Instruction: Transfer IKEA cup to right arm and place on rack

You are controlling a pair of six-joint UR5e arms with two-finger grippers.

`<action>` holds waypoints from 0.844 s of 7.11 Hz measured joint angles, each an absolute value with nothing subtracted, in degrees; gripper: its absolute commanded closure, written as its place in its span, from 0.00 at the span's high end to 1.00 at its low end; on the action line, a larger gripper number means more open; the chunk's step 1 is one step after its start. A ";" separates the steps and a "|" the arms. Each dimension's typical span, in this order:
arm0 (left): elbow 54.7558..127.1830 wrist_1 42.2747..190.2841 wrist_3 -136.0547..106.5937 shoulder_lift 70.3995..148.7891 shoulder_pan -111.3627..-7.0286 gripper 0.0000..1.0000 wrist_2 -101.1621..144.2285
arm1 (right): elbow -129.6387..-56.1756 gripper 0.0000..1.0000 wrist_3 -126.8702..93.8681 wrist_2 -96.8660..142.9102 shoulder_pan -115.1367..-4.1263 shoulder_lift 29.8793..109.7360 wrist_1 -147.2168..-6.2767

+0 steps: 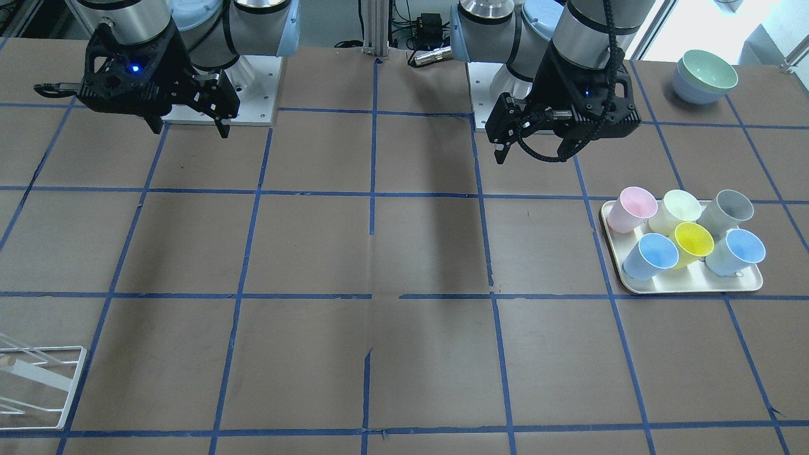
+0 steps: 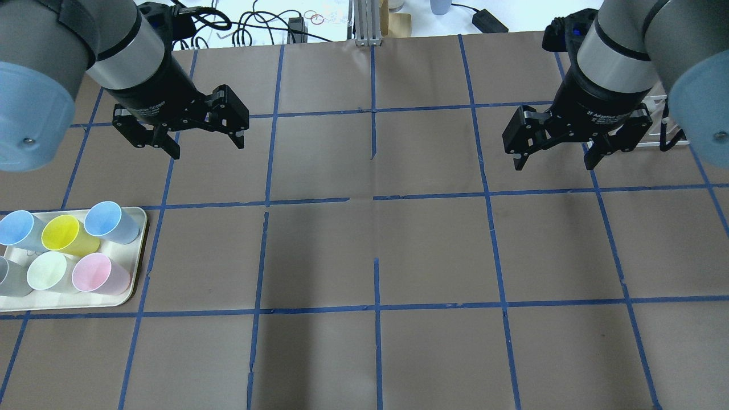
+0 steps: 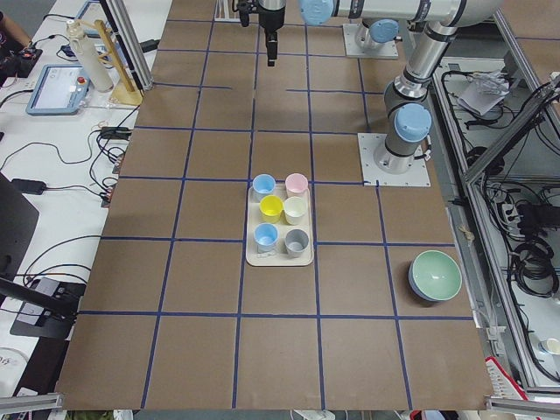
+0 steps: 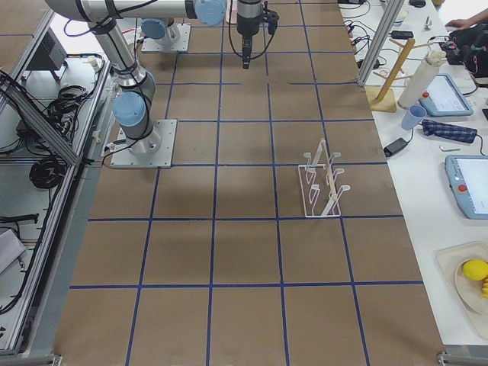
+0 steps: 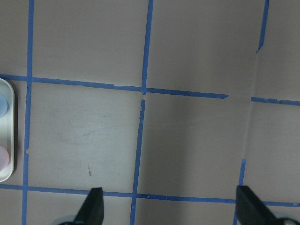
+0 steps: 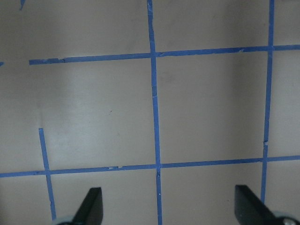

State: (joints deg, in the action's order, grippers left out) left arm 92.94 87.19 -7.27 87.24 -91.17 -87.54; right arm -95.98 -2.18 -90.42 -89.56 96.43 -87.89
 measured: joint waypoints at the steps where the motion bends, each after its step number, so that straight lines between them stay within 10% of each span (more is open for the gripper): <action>1: 92.96 87.21 -6.95 87.21 -91.03 1.00 -87.56 | -95.98 1.00 -2.26 -90.43 -89.56 96.42 -87.87; 6: 96.73 86.59 17.14 87.74 -78.33 1.00 -87.85 | -95.97 1.00 -1.65 -90.35 -89.66 96.24 -87.60</action>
State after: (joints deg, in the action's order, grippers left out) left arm 96.73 86.59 17.14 87.74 -78.33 -87.85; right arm -95.97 -1.65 -90.35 -89.66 96.24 -87.60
